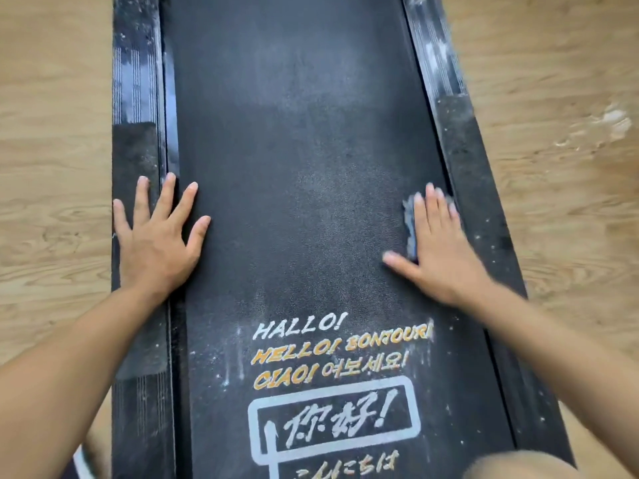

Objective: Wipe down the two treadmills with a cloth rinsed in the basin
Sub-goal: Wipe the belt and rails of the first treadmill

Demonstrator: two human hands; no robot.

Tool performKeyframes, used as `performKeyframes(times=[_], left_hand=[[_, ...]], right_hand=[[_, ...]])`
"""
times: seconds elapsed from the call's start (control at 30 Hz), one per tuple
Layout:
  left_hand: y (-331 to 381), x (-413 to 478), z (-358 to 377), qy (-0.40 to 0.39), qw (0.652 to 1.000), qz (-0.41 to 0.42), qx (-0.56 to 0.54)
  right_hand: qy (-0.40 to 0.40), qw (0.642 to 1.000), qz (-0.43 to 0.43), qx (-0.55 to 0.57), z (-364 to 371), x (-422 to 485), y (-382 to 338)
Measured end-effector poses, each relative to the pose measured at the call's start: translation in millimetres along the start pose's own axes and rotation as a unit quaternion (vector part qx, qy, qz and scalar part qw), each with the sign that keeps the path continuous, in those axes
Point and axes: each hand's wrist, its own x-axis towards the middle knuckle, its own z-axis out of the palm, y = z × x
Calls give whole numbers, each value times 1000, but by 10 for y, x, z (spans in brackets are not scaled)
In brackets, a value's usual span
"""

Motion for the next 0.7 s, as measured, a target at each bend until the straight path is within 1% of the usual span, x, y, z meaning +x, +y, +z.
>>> performKeyframes(times=[0.07, 0.13, 0.3, 0.33, 0.4, 0.47, 0.5, 0.6, 0.7], left_hand=[[-5, 13, -3, -3, 1000, 1, 2], [16, 21, 8, -11, 1000, 0, 1], [27, 6, -20, -16, 1000, -8, -3], [17, 7, -26, -15, 1000, -9, -3], [19, 1, -24, -15, 1000, -6, -2], [19, 4, -10, -11, 1000, -4, -4], [22, 1, -7, -10, 1000, -3, -7], [31, -1, -1, -5, 1000, -6, -12], [36, 20, -5, -3, 1000, -4, -8]], right_hand=[[-27, 999, 8, -29, 264, -595, -62], [-37, 998, 23, -51, 425, -866, -53], [-7, 997, 49, -64, 348, -812, -90], [-1, 998, 50, -50, 312, -860, -109], [5, 999, 46, 18, 288, -1013, -160], [-21, 997, 35, 71, 332, -1099, -262], [-25, 996, 41, 71, 366, -1079, -302], [-10, 996, 63, 61, 295, -521, -284], [26, 994, 76, 73, -108, 606, -196]])
